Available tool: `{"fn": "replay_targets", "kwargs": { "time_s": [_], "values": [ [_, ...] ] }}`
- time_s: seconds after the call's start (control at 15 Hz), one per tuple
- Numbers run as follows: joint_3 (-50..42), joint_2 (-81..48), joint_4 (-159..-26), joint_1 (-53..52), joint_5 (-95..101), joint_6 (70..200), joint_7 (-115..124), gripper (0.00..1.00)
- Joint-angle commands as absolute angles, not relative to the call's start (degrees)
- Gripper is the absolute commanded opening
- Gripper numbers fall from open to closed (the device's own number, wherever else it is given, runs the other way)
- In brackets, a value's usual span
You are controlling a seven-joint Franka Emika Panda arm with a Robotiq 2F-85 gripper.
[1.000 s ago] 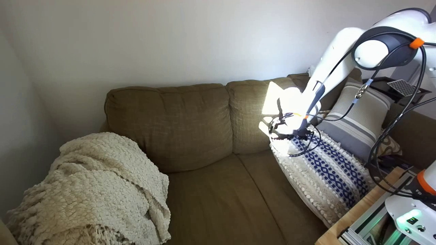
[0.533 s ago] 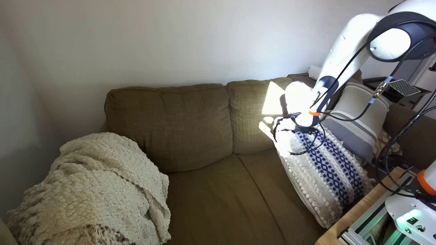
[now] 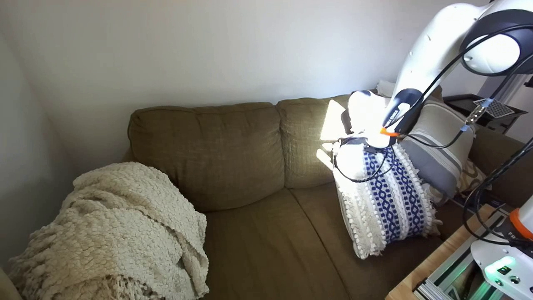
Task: Put the pillow upright
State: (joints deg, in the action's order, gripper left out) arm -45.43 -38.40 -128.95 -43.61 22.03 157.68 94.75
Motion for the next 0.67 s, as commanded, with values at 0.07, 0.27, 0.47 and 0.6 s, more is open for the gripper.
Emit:
{"fn": "replay_targets", "kwargs": {
  "time_s": [0.07, 0.27, 0.47, 0.6],
  "values": [
    [-53.2, -38.7, -127.8, -50.6, 26.7, 156.5, 98.9, 0.04],
    [-55.0, -40.5, -126.7, -53.9, 28.2, 156.4, 98.3, 0.04],
    [-57.4, -42.1, -126.3, -57.0, 30.3, 157.7, 97.4, 0.04],
    [-59.6, -43.3, -126.4, -59.3, 32.2, 158.3, 96.8, 0.04]
  ]
}}
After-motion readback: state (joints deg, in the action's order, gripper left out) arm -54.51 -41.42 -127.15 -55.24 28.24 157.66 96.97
